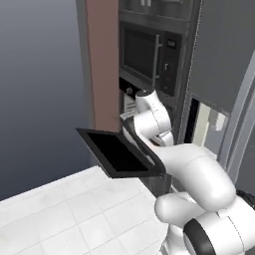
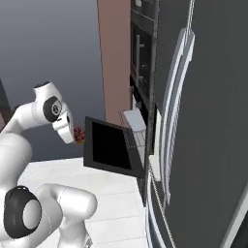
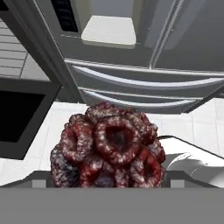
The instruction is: Take the baked cake out of the oven and place it on the plate for cooling. Then close the oven door.
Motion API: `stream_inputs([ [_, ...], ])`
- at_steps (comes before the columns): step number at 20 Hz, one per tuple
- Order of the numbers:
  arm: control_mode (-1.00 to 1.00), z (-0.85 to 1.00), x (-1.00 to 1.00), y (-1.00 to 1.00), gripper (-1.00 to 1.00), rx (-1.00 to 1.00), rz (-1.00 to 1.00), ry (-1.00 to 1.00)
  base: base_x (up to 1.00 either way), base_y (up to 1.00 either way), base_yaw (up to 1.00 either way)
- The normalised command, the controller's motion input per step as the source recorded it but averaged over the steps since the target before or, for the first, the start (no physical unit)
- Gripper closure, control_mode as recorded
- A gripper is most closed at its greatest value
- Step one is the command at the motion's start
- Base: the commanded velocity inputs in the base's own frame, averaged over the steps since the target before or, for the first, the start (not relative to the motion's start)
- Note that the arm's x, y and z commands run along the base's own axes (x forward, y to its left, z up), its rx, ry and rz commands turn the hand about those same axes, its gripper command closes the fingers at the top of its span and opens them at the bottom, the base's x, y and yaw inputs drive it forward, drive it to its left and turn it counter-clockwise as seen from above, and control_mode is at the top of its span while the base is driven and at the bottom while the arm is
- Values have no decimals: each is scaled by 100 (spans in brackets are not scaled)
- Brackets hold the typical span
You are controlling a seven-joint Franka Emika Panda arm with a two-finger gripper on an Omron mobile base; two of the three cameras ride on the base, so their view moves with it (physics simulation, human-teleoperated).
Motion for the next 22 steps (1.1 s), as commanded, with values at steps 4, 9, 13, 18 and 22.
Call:
stream_inputs([
  [4,100,0,0,0,100,0,0,0,-97,57,-2],
  [9,100,0,0,0,100,0,0,0,-89,37,-21],
  [13,100,0,0,0,100,0,0,0,-60,4,-46],
  [18,100,0,0,0,100,0,0,0,-42,0,-52],
  [22,100,0,0,0,100,0,0,0,-38,0,-66],
])
